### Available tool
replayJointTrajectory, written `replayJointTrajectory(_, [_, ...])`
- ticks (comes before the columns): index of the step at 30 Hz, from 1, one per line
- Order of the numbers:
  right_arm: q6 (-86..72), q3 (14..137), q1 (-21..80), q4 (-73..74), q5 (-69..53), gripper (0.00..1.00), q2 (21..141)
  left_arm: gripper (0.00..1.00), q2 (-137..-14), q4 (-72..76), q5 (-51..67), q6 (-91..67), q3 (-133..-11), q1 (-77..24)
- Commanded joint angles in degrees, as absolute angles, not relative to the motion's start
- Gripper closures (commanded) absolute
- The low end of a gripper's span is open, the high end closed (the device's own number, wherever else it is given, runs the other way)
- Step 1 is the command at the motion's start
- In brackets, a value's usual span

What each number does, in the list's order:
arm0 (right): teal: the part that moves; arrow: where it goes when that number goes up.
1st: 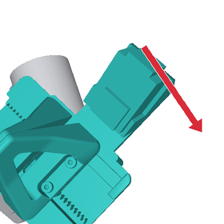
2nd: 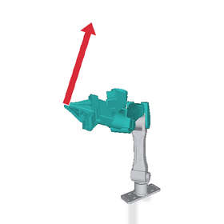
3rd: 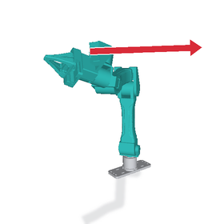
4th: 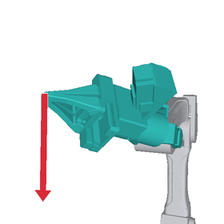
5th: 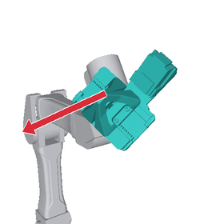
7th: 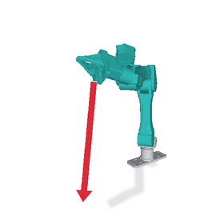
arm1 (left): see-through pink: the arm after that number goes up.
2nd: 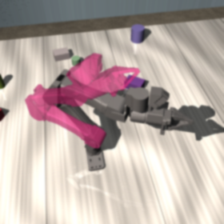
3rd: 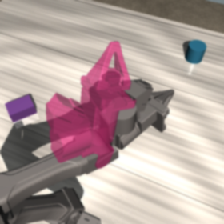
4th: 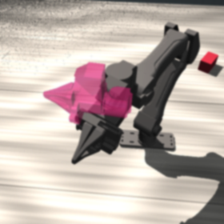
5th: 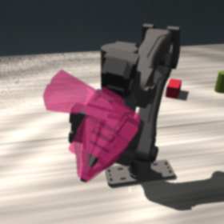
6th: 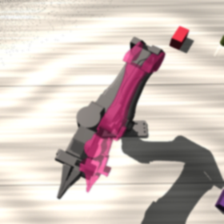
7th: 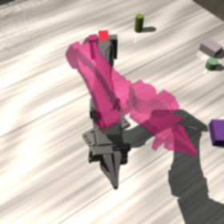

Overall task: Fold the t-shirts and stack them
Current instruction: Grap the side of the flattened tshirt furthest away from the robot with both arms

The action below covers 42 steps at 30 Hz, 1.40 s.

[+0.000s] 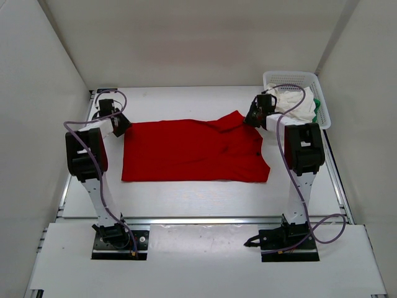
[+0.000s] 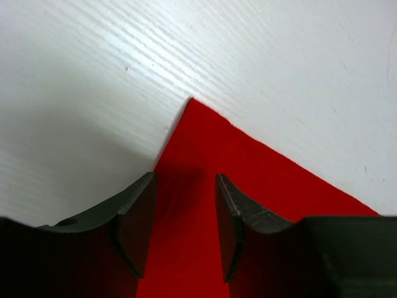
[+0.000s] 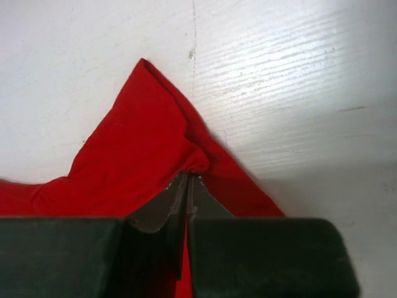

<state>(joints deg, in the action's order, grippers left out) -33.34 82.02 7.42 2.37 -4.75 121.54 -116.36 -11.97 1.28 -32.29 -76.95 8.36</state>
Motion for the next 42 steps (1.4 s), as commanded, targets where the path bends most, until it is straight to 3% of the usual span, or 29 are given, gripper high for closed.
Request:
replayJointTrajectory(1, [-32.87, 83.94, 7.65, 1.06, -4.22, 1.0, 119.89, 0.46, -117.15, -13.45, 0.09, -30.94, -80.77, 8.26])
replayJointTrajectory(6, [-32.7, 81.92, 7.82, 0.88, -5.54, 1.0, 117.6, 0.46, -121.02, -16.43, -2.1, -30.06, -86.99, 7.74])
replayJointTrajectory(12, [-32.08, 79.46, 7.82, -1.47, -7.03, 1.0, 115.67, 0.53, -125.15, -20.22, -3.08, -29.01, -93.16, 7.03])
replayJointTrajectory(14, [-32.61, 78.23, 7.73, -2.1, -7.38, 1.0, 115.06, 0.62, -126.12, -22.31, -3.08, -28.39, -95.27, 6.6])
replayJointTrajectory(18, [-32.96, 77.61, 7.73, -2.72, -7.91, 1.0, 114.0, 0.69, -125.95, -22.06, -2.99, -28.74, -94.66, 6.77])
replayJointTrajectory(26, [-32.26, 77.69, 6.85, -1.85, -9.23, 1.0, 111.54, 1.0, -124.37, -21.88, -4.3, -28.3, -93.16, 7.04])
replayJointTrajectory(34, [-31.03, 76.47, 6.86, 2.64, -9.84, 1.0, 106.27, 1.0, -119.19, -19.95, -4.75, -27.16, -90.18, 6.59])
replayJointTrajectory(42, [-31.38, 64.18, 7.91, 5.53, -9.14, 1.0, 91.61, 1.0, -112.94, -18.29, -6.24, -25.49, -83.59, 6.42])
